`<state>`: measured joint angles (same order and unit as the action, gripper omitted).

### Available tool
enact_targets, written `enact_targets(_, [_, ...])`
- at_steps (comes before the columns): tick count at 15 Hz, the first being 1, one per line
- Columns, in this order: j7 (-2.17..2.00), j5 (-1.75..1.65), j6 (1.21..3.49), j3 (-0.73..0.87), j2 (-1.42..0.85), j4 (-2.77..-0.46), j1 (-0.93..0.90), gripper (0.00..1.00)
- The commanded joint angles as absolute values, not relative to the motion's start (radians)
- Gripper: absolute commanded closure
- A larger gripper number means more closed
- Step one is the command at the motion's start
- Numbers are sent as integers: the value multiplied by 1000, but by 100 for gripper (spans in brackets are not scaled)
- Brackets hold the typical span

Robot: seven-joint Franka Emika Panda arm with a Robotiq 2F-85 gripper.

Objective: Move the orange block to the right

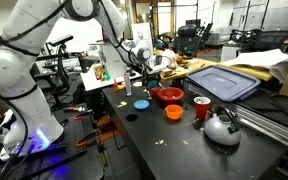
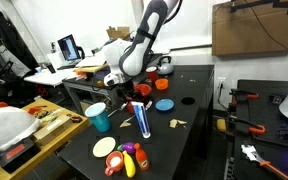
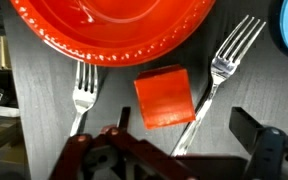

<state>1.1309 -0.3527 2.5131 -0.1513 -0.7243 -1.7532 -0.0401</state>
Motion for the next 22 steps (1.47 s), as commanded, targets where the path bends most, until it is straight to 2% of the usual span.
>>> enact_targets(1, [1155,-385,2527,-121,-769,-1690,-59,0])
enact_targets(4, [1156,-412,2523,-104,-795,-1657,-66,0])
enact_targets(5, [1157,-417,2522,-103,-802,-1648,-67,3])
enact_targets(6, [1160,-422,2520,-101,-809,-1640,-67,26])
enact_targets(8, [1163,-429,2518,-100,-819,-1628,-67,29])
enact_targets(14, [1176,-401,2488,-123,-812,-1620,-56,74])
enact_targets(22, [1150,-304,2411,-148,-730,-1660,-32,74])
